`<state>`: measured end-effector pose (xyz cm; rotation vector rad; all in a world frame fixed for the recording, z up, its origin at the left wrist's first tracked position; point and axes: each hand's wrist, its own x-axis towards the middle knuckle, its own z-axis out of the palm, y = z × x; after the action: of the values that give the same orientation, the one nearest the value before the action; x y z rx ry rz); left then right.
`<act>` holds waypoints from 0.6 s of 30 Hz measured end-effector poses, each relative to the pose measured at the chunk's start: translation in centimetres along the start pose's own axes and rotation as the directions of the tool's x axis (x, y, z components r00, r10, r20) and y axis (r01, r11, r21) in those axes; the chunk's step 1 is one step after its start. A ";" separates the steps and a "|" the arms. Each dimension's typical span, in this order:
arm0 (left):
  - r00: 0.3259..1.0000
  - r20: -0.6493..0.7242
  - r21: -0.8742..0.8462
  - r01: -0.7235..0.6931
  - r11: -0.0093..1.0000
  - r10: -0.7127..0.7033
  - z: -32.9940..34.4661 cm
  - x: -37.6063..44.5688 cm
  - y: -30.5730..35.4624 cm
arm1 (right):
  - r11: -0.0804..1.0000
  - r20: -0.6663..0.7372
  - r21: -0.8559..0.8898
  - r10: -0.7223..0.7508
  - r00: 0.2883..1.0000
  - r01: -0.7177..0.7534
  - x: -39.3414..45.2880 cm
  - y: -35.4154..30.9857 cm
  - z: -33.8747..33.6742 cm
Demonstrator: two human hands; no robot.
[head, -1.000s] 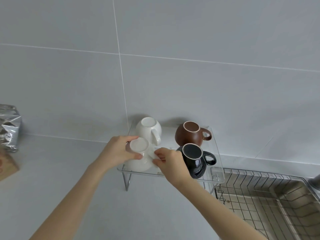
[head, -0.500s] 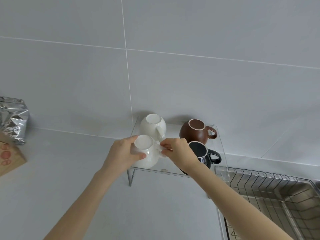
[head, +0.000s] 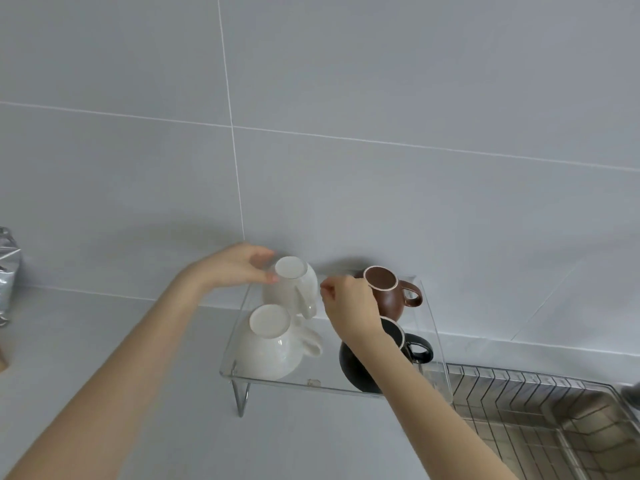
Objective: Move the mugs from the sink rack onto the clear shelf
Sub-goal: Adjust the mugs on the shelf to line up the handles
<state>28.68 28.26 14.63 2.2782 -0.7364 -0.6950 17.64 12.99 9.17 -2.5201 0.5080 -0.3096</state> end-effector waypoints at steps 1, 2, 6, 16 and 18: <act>0.999 -0.028 0.004 -0.016 1.000 0.016 0.1 1.3 -0.2 | 1.000 0.024 -0.021 0.023 0.999 -0.022 0.2 -0.2 0.5; 0.999 -0.040 0.015 -0.032 0.999 0.033 0.4 2.5 -0.5 | 0.999 0.056 -0.009 0.047 0.997 -0.046 0.5 -0.4 1.0; 0.995 -0.019 -0.077 -0.097 0.992 0.096 1.5 5.1 -2.0 | 0.999 0.102 0.012 0.050 0.994 -0.051 1.5 -0.1 2.3; 0.948 -0.278 0.097 -0.132 0.986 0.154 3.1 4.5 -2.8 | 0.968 0.116 -0.209 -0.116 0.987 0.138 3.1 0.8 2.0; 0.924 -0.354 0.133 -0.102 0.986 0.143 3.6 4.2 -2.8 | 0.960 0.136 -0.228 -0.135 0.982 0.164 3.9 1.2 2.0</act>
<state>30.25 25.82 9.15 2.3457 -0.7436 -0.1658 21.50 11.36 7.28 -2.7979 0.3240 -0.1600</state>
